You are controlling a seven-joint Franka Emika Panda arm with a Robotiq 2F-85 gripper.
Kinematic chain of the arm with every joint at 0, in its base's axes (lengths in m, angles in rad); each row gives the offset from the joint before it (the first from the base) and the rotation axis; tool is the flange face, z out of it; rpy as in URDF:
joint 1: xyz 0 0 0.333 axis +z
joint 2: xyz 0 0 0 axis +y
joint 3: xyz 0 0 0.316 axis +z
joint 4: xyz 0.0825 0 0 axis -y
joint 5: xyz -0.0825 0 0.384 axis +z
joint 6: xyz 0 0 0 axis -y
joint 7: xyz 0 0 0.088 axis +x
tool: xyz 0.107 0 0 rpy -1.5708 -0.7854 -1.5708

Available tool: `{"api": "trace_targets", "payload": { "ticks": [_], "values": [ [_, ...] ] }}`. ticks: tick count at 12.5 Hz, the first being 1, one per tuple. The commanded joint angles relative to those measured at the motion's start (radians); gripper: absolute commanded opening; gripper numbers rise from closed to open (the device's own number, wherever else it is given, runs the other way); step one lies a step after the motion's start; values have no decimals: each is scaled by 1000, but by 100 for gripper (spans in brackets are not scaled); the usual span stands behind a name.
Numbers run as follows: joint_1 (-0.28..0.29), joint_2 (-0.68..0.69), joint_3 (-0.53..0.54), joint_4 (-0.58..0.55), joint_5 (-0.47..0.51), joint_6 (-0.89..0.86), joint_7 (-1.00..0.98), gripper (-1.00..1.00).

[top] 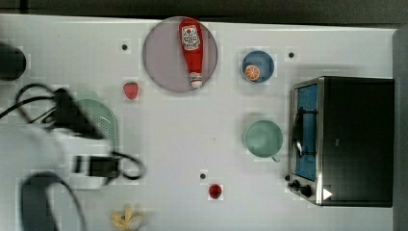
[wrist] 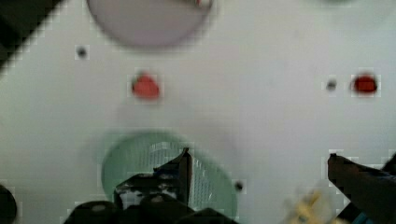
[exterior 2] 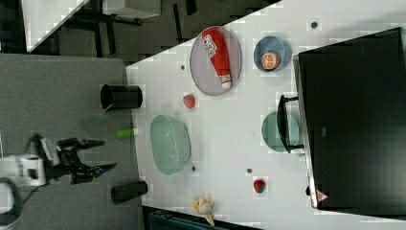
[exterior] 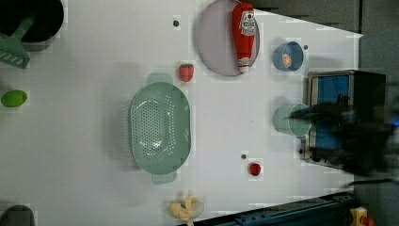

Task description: Drag strainer left to right.

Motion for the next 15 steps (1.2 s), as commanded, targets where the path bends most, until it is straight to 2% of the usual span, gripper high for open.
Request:
{"api": "trace_targets", "payload": {
  "ticks": [1,4,7,10,15],
  "values": [
    [21,77,70,-44,17,97,382,100],
    [23,224,137,-69,11,232,648,100],
    [33,365,149,-93,-47,353,807,100],
    [37,507,141,-100,-129,456,859,100],
    [63,684,75,-100,-149,670,859,100]
  ]
}}
